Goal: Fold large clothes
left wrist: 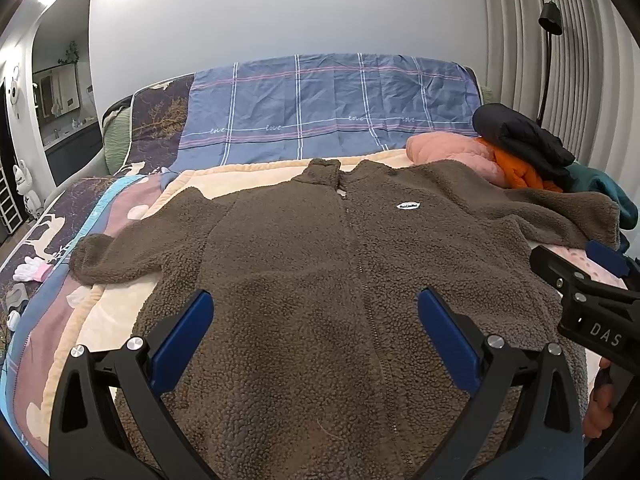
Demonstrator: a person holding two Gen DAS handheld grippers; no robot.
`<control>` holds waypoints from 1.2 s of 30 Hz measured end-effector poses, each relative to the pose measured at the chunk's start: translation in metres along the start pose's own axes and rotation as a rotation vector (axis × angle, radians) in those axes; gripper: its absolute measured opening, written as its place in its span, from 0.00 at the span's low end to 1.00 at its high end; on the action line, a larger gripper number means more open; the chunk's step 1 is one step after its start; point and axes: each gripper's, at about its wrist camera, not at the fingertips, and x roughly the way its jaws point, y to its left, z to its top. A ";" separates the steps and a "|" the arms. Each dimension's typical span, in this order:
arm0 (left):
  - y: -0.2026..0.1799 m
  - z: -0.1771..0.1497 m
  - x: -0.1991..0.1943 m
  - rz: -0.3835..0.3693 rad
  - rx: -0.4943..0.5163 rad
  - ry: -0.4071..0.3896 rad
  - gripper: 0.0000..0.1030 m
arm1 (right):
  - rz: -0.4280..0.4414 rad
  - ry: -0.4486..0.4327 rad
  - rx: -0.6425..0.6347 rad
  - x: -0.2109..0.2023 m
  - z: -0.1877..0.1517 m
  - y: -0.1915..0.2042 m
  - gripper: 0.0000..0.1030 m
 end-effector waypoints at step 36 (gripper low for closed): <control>0.015 -0.007 0.007 -0.012 -0.028 0.017 0.99 | 0.003 0.014 -0.021 0.003 -0.003 0.011 0.98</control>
